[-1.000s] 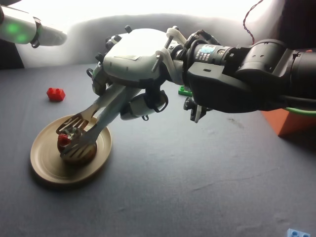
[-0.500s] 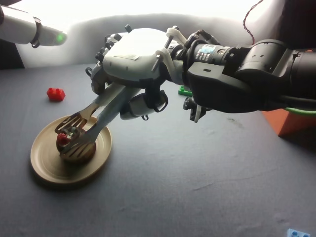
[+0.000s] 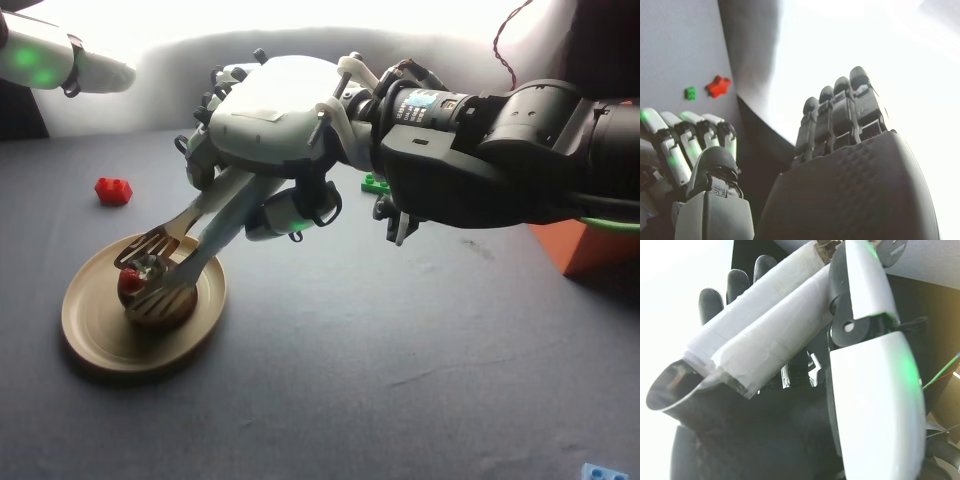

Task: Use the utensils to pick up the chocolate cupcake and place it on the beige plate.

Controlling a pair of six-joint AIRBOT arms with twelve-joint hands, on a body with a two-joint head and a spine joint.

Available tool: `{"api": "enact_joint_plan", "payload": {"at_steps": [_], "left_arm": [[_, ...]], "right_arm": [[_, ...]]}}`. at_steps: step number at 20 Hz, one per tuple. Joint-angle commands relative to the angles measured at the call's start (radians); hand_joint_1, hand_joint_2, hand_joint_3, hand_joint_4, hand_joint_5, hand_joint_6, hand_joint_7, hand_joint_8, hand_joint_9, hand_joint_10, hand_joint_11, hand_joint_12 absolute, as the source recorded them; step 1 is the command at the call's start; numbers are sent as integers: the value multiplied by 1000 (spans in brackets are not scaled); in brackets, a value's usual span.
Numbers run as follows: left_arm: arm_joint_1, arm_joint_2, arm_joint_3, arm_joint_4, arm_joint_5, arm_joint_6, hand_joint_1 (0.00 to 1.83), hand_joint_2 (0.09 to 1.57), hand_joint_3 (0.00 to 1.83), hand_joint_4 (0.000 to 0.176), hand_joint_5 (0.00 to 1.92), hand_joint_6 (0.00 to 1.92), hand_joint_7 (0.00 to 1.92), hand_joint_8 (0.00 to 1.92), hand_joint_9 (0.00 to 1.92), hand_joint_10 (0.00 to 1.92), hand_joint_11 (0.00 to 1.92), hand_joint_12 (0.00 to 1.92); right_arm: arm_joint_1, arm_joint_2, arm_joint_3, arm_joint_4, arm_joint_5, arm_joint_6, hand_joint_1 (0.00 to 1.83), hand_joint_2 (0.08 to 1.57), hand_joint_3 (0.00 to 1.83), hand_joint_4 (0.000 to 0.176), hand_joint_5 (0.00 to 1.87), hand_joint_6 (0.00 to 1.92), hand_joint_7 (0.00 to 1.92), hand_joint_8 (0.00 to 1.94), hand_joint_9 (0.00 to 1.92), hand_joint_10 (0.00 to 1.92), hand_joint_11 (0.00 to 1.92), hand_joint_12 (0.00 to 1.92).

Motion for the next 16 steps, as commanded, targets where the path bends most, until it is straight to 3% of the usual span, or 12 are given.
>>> {"api": "enact_joint_plan", "payload": {"at_steps": [1,6,7,8,9,12,16], "left_arm": [[-16,4,8,-9,-5,1,153,1135,0,0,68,0,51,0,39,0,0,180],[-16,4,8,-9,-5,1,130,1133,1,0,70,1,53,0,42,0,0,185],[-16,4,8,-9,-5,1,116,1141,3,0,54,2,38,1,24,2,0,123],[-16,4,8,-9,-5,1,124,1140,1,0,60,5,45,5,30,5,0,115],[-16,4,8,-9,-5,1,118,1142,2,0,59,3,44,3,29,4,0,117],[-16,4,8,-9,-5,1,110,1136,0,0,75,0,61,0,54,0,0,215],[-16,4,8,-9,-5,1,141,1139,0,0,64,1,44,2,35,2,0,137]], "right_arm": [[17,7,0,4,143,-2,1135,1255,1,25,719,1343,719,1437,397,1094,163,1522],[17,6,-1,4,149,-2,1137,1251,1,24,752,1318,703,1436,395,1074,152,1520],[17,6,-1,4,150,-2,1103,1237,1,0,747,1323,618,923,388,1062,136,1505],[17,6,-1,4,151,-2,1104,1221,2,0,766,1292,669,662,401,1032,151,1489],[17,6,-1,4,151,-2,1105,1221,0,0,766,1292,695,544,387,1030,148,1492],[17,6,-1,4,152,-2,1087,1245,1,0,724,1354,718,457,383,1027,129,1492],[17,6,-1,4,152,-2,1104,1216,0,0,774,1281,785,358,428,991,146,1486]]}}
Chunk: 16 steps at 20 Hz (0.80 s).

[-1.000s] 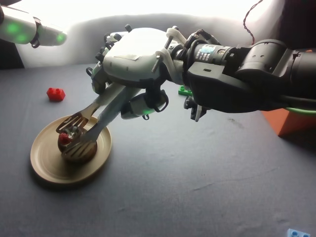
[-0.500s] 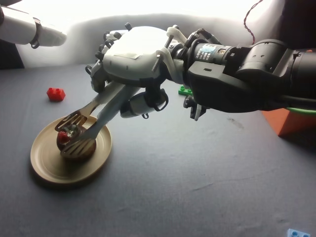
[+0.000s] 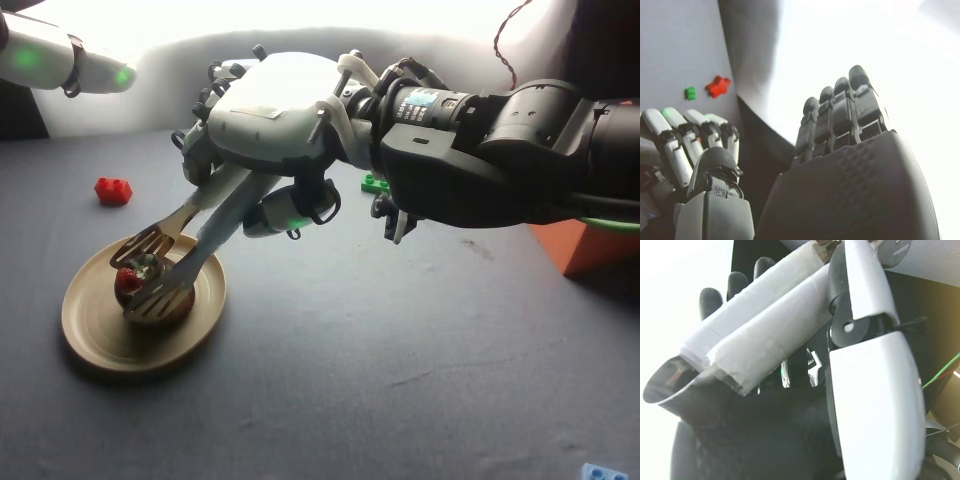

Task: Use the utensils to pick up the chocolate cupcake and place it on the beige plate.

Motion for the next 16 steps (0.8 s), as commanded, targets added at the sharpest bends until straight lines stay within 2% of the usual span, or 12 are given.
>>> {"api": "enact_joint_plan", "payload": {"at_steps": [1,6,7,8,9,12,13,14,16], "left_arm": [[-16,4,8,-9,-5,1,141,1139,0,0,64,1,44,2,35,2,0,137],[-16,4,8,-9,-5,1,143,1139,0,0,48,1,29,2,25,1,0,109],[-16,4,9,-9,-7,1,128,1141,0,0,50,2,33,3,27,2,0,111],[-16,4,9,-9,-7,1,101,1144,1,0,50,1,33,2,29,1,0,130],[-16,4,9,-9,-7,1,110,1144,0,0,61,2,43,2,44,3,0,164],[-16,4,9,-9,-7,1,143,1141,0,0,67,4,43,7,41,5,0,138],[-16,4,9,-9,-7,1,140,1138,0,0,52,2,28,3,21,2,0,88],[-16,4,9,-9,-7,1,152,1132,0,0,58,2,37,3,26,2,0,100],[-16,4,9,-9,-7,1,136,1138,1,0,61,1,40,1,28,1,0,109]], "right_arm": [[17,6,0,4,140,-2,1104,1216,0,0,774,1281,785,358,428,991,146,1486],[17,6,0,4,143,-2,1091,1231,2,0,745,1325,772,297,405,975,132,1500],[17,6,0,4,144,-2,1101,1170,0,0,626,738,769,281,399,958,112,1486],[17,6,0,4,145,-2,1100,1199,11,0,748,1165,779,272,415,952,151,1485],[17,6,0,4,145,-2,1100,1213,4,0,766,1264,793,264,430,947,174,1484],[19,6,0,4,145,-2,1089,1229,2,0,750,1319,761,229,384,948,116,1497],[19,6,0,4,145,-2,1098,1164,0,0,642,710,767,215,388,934,119,1470],[19,6,0,4,145,-2,1085,1154,0,0,686,400,783,192,399,909,112,1478],[20,7,0,4,145,-2,1080,1164,0,0,796,96,819,114,435,878,154,1453]]}}
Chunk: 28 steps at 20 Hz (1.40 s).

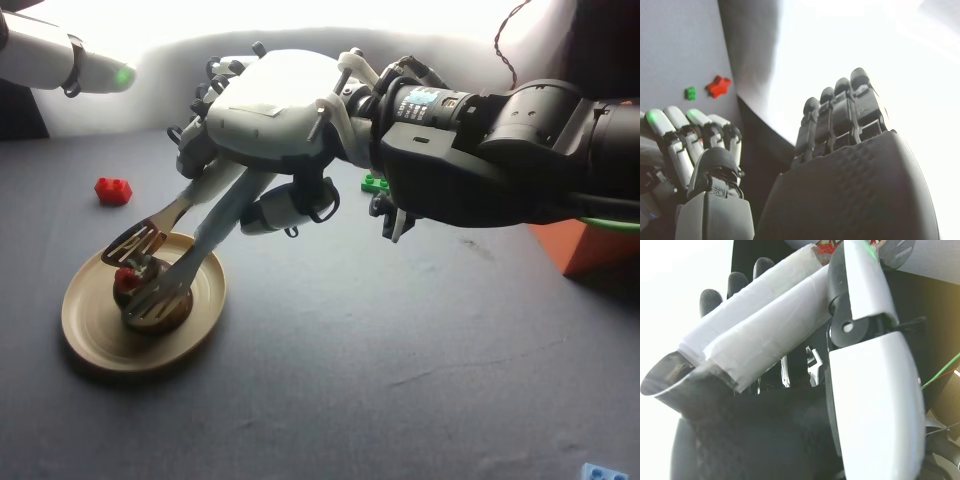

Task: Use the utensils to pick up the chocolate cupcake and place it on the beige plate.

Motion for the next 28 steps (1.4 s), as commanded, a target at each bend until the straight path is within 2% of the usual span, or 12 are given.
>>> {"api": "enact_joint_plan", "payload": {"at_steps": [1,3,8,12,13,14,15,20,23,26,28], "left_arm": [[-16,4,9,-10,-7,1,136,1138,1,0,61,1,40,1,28,1,0,109],[-16,5,9,-10,-7,1,135,1136,0,0,64,1,43,0,37,3,0,141],[-16,6,8,-10,-7,1,102,1143,1,0,40,1,24,0,14,1,0,73],[-16,6,9,-10,-7,1,119,1138,4,0,67,3,47,3,36,1,0,136],[-16,6,8,-10,-7,1,110,1142,5,0,64,1,48,3,37,1,0,134],[-16,6,8,-10,-7,1,113,1141,4,0,64,1,48,2,39,2,0,136],[-16,7,8,-10,-7,1,121,1137,1,0,66,1,50,2,40,1,0,150],[-16,15,3,-10,-7,1,111,1142,0,0,47,1,31,2,23,2,0,118],[-16,20,-1,-9,-7,1,121,1144,1,0,57,5,41,4,34,4,0,120],[-16,21,-2,-8,-7,1,131,1134,0,0,66,1,55,0,49,0,0,179],[-16,21,-2,-8,-7,1,102,1145,2,0,53,0,31,0,29,1,0,129]], "right_arm": [[20,7,0,3,134,-1,1080,1164,0,0,796,96,819,114,435,878,154,1453],[24,8,-1,3,134,-1,1079,1161,1,0,802,56,826,91,428,857,133,1444],[51,36,-24,3,135,-1,1088,1147,0,0,812,39,827,75,419,872,115,1458],[94,118,-105,4,133,0,1076,1157,0,0,820,35,824,68,406,868,117,1458],[101,151,-139,4,134,0,1075,1195,11,0,798,1010,841,66,419,874,117,1464],[107,190,-176,4,133,0,1083,1214,8,0,770,1243,859,69,429,879,128,1470],[108,234,-219,4,137,0,1074,1236,7,0,735,1333,850,63,419,885,126,1472],[58,422,-380,51,225,-1,1091,1233,0,0,743,1327,869,64,438,900,140,1479],[-19,504,-447,92,304,-1,1093,1230,0,0,749,1319,871,62,414,905,116,1478],[-117,530,-477,105,437,-1,1081,1238,0,0,739,1336,873,60,403,944,108,1496],[-184,524,-478,133,509,-1,1103,1218,0,0,775,1279,893,67,406,974,115,1508]]}}
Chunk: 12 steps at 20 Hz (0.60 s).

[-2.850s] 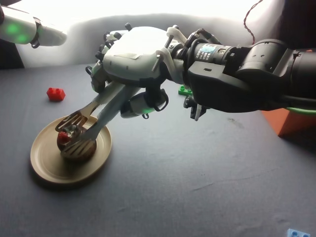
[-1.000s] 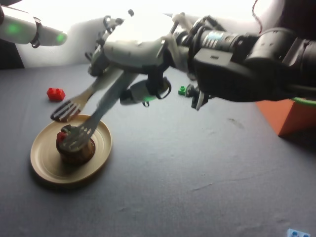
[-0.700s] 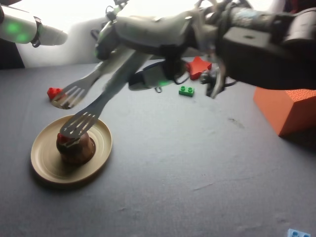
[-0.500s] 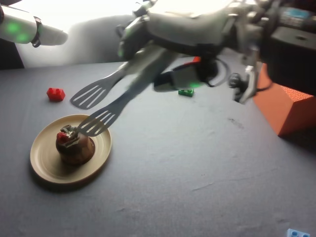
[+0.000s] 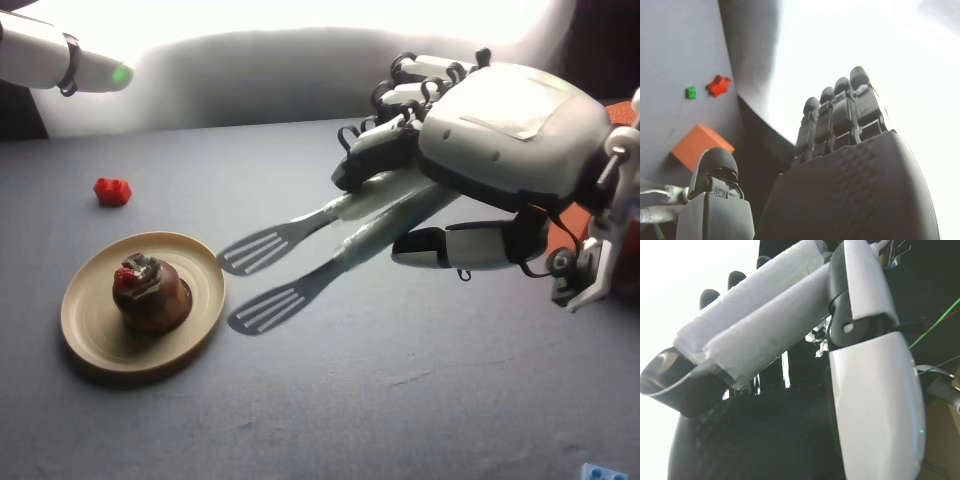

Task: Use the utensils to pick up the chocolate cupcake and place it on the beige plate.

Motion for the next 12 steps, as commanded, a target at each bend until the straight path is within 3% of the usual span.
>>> {"api": "enact_joint_plan", "payload": {"at_steps": [1,2,5,6,7,8,10,11,12], "left_arm": [[-15,13,1,-9,-4,1,114,1145,1,0,52,0,30,0,27,0,0,125],[-15,12,1,-9,-4,1,148,1142,0,0,68,3,43,3,33,1,0,140],[-16,12,1,-9,-4,1,109,1149,2,0,46,0,25,0,21,0,0,103],[-16,12,1,-9,-4,1,120,1146,0,0,47,1,25,0,17,0,0,100],[-16,12,1,-9,-4,1,119,1141,0,0,53,0,37,0,29,1,0,139],[-16,12,1,-9,-4,1,127,1143,0,0,53,0,37,0,28,0,0,135],[-16,12,1,-9,-4,1,105,1149,1,0,56,0,37,2,30,1,0,125],[-16,12,1,-9,-4,1,122,1147,0,0,57,1,34,1,30,1,0,113],[-16,12,1,-9,-4,1,140,1141,0,0,75,2,51,2,46,2,0,151]], "right_arm": [[-12,1,-3,-1,199,-3,1106,1214,0,0,782,1269,896,68,412,979,117,1510],[-42,-8,-3,-1,256,-24,1104,1215,0,0,777,1276,902,69,432,983,102,1521],[-94,-35,6,-1,278,-83,1100,1222,2,0,764,1295,922,75,451,980,104,1509],[-115,-45,19,0,281,-84,1148,1215,0,0,806,1248,807,1056,472,984,116,1522],[-125,-52,28,7,281,-84,1111,1219,0,0,779,1276,698,765,471,968,131,1497],[-137,-58,37,22,281,-84,1099,1227,0,0,761,1300,734,550,477,946,141,1485],[-158,-67,57,57,282,-83,1098,1223,1,0,763,1297,796,362,471,952,135,1487],[-166,-69,63,77,282,-82,1139,1231,0,0,770,1279,764,1167,469,979,132,1512],[-171,-70,69,87,281,-72,1136,1250,0,17,740,1323,725,1380,443,1014,113,1528]]}}
